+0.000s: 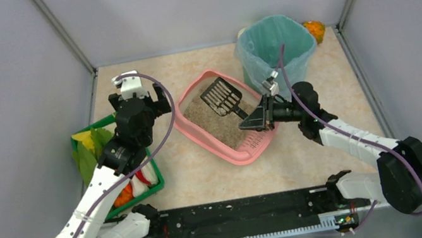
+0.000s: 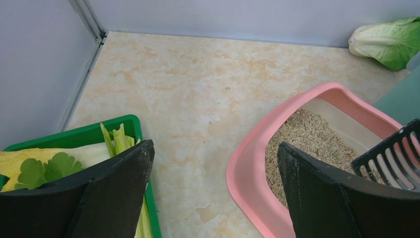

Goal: Clean the litter box

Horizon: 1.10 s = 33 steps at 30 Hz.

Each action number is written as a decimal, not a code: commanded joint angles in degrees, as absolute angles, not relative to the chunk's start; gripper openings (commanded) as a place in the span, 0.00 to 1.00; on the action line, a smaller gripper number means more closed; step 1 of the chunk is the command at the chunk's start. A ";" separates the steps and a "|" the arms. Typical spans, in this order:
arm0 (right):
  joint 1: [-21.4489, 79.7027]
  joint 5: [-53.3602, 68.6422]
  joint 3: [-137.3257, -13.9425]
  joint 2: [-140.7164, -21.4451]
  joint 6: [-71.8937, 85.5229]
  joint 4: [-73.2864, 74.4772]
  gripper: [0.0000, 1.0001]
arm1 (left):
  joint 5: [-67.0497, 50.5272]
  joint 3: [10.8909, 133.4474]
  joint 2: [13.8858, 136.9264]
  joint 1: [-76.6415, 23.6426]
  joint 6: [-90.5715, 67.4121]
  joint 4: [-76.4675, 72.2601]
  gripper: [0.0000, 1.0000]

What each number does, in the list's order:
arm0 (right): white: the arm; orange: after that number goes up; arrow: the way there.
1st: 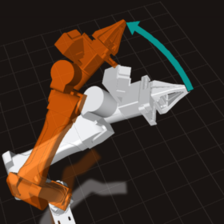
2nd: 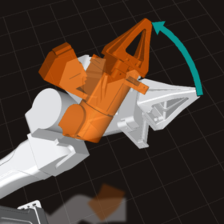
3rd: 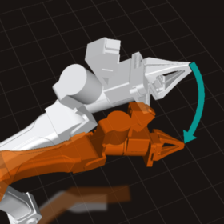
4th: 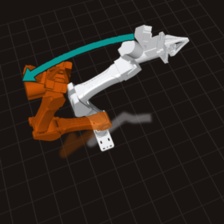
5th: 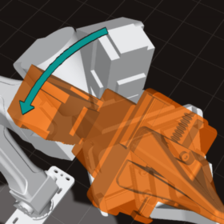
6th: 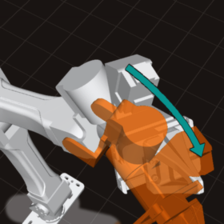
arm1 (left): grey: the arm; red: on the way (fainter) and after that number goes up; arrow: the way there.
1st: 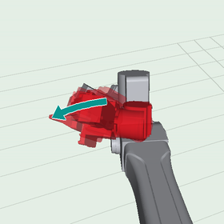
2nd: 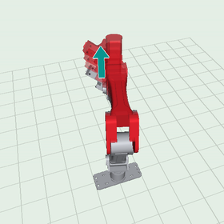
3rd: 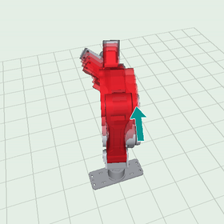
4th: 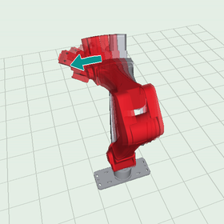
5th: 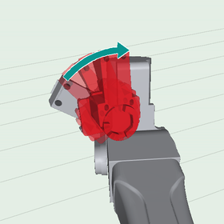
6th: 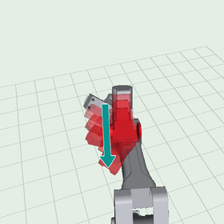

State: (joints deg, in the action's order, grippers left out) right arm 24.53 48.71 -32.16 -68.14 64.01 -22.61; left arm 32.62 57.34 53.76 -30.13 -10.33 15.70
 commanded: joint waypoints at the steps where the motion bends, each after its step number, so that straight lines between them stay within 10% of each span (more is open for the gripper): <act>1: 23.18 51.44 -38.45 -65.53 63.04 -21.18 0.00 | 33.69 58.04 52.69 -29.88 -9.72 12.76 0.99; 22: 5.74 61.30 -58.35 -66.41 62.21 -5.12 0.00 | 34.98 56.92 50.35 -29.62 -8.85 12.83 0.99; 33: -7.81 58.47 -72.66 -68.39 39.61 27.92 0.00 | 35.24 56.19 49.72 -29.35 -8.22 12.42 0.99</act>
State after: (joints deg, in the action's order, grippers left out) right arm -4.05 60.12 -65.08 -67.66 52.18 11.92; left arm 34.26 56.82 50.72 -29.67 -8.93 15.42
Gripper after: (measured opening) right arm 0.165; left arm 0.989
